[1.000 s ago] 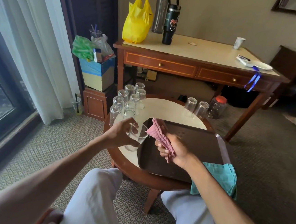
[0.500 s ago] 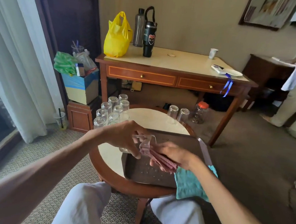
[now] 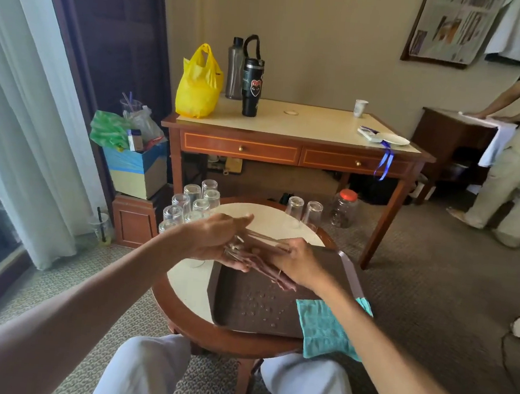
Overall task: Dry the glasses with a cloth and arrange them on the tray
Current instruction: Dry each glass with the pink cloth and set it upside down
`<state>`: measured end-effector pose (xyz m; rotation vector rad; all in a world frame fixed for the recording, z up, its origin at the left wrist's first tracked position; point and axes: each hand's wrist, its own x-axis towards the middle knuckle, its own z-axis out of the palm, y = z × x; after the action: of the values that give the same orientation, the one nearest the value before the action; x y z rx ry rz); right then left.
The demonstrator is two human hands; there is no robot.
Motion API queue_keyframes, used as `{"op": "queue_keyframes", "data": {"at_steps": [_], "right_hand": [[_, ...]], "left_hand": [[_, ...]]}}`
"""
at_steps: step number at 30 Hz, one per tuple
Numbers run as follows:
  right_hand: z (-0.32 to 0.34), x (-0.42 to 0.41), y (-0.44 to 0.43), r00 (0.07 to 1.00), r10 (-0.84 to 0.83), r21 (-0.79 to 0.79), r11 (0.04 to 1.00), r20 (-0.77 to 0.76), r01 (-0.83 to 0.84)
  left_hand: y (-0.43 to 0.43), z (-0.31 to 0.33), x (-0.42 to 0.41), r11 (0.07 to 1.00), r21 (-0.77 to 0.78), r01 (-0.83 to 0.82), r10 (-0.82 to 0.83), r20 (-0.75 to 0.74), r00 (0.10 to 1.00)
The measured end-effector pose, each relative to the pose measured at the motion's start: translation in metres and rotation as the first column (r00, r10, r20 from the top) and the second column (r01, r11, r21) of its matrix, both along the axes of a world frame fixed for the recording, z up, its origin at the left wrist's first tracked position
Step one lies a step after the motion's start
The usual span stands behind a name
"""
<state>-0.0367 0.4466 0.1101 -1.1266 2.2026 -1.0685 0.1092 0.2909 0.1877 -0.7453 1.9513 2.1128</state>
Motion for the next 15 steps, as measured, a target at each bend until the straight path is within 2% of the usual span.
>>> {"op": "queue_keyframes", "data": {"at_steps": [3, 4, 7, 9, 10, 12, 15], "right_hand": [[-0.010, 0.000, 0.003, 0.966, -0.257, -0.004, 0.966, 0.041, 0.257], [-0.010, 0.000, 0.005, 0.966, -0.254, -0.035, 0.966, 0.042, 0.256], [-0.005, 0.003, 0.005, 0.996, -0.072, -0.169, 0.984, -0.050, 0.063], [0.002, 0.006, 0.003, 0.984, -0.072, -0.198, 0.979, -0.162, 0.039], [0.009, 0.007, 0.004, 0.947, -0.109, -0.218, 0.975, -0.302, 0.042], [0.028, 0.013, 0.009, 0.747, -0.189, -0.260, 0.965, -0.637, 0.023], [0.061, 0.033, 0.013, 0.537, -0.190, -0.304, 0.943, -0.822, -0.131]], "left_hand": [[0.014, 0.003, -0.008, 0.997, -0.077, -0.012, 0.013, 0.005, 1.000], [0.014, 0.003, -0.010, 0.998, -0.068, -0.015, 0.016, 0.006, 1.000], [0.008, 0.001, -0.009, 0.999, -0.012, -0.036, 0.036, -0.002, 0.999], [0.005, -0.001, -0.006, 0.998, 0.024, -0.057, 0.057, -0.006, 0.998], [0.004, -0.002, -0.004, 0.996, 0.060, -0.061, 0.062, -0.009, 0.998], [0.003, -0.005, 0.000, 0.988, 0.144, -0.055, 0.058, -0.015, 0.998], [0.004, -0.005, 0.005, 0.963, 0.266, -0.047, 0.043, 0.021, 0.999]]}}
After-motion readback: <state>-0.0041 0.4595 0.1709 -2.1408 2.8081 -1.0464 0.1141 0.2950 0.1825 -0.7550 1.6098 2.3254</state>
